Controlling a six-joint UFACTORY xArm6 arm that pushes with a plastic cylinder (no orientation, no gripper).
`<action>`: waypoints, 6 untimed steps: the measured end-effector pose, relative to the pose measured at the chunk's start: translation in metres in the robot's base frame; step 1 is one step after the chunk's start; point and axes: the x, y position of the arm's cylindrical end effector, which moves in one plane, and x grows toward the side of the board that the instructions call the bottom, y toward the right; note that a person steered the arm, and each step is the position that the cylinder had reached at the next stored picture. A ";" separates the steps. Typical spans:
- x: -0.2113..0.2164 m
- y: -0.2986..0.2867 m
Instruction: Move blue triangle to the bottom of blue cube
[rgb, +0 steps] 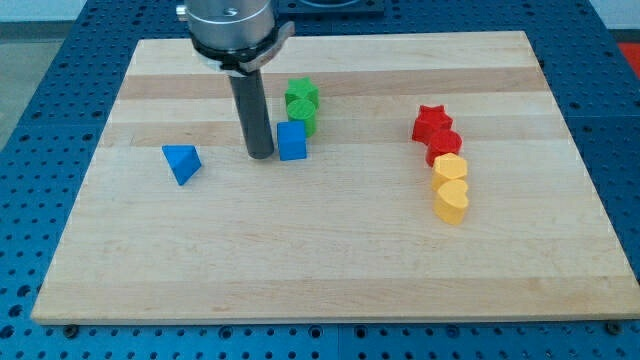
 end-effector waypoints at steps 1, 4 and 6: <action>0.000 0.009; -0.011 -0.041; -0.063 -0.088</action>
